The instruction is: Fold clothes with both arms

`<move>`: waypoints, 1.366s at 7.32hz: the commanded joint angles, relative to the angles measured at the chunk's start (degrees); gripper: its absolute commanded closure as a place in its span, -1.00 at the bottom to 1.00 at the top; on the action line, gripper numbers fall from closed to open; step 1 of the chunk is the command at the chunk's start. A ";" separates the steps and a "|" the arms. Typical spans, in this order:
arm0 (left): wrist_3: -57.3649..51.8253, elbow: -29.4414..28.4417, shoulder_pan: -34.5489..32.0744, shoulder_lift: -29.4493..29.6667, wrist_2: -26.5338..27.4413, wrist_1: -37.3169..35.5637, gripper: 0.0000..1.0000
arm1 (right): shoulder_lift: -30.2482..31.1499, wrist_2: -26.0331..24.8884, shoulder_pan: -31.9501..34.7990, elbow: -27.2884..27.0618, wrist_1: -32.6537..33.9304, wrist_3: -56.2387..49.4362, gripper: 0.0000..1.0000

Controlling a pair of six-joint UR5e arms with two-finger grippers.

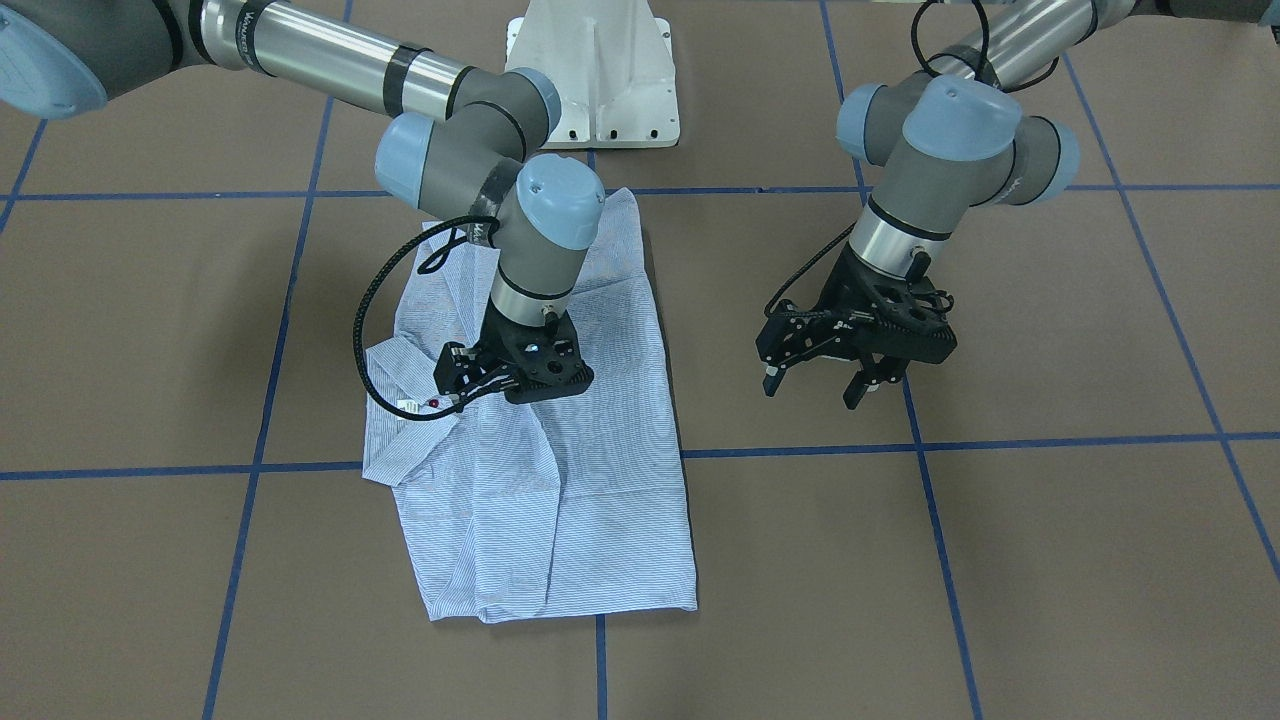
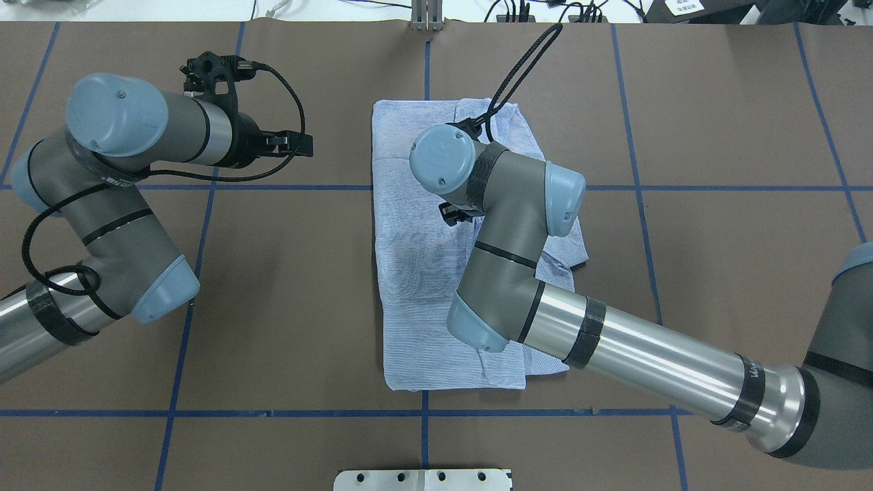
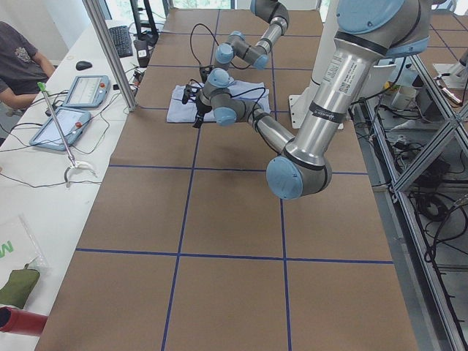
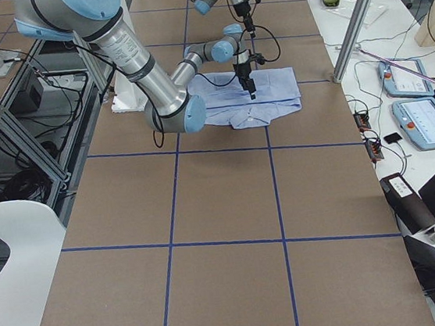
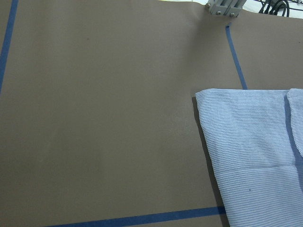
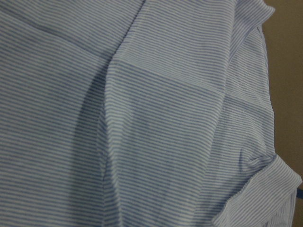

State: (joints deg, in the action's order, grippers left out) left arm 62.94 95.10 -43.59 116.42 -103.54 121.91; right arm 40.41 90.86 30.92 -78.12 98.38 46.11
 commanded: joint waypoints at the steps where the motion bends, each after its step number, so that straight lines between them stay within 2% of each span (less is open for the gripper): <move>1: -0.10 0.00 0.00 -0.05 0.00 0.00 -1.00 | 0.02 0.28 -0.16 -0.72 -2.03 0.65 -0.98; 2: -0.10 0.00 0.00 -0.05 0.00 0.00 -1.00 | 0.28 0.28 -0.25 -0.55 -4.14 0.91 -0.52; 3: -0.01 0.00 0.00 0.04 0.09 0.00 -1.00 | 0.55 1.07 -0.25 -0.55 -4.68 0.92 -0.14; 4: -0.01 -0.09 0.00 0.04 0.09 0.00 -1.00 | 0.55 1.60 -0.34 -0.55 -4.77 0.92 0.02; 7: -0.10 -0.09 0.00 -0.05 0.09 0.00 -1.00 | 0.64 2.39 -0.34 -0.55 -4.77 0.92 0.23; 10: -0.28 -0.09 0.00 -0.14 0.09 0.00 -1.00 | 0.55 2.39 -1.21 -0.81 -4.86 1.00 0.23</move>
State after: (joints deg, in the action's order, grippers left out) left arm 62.71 95.01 -43.60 116.32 -103.45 121.87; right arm 41.00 93.24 30.07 -78.84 93.55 47.04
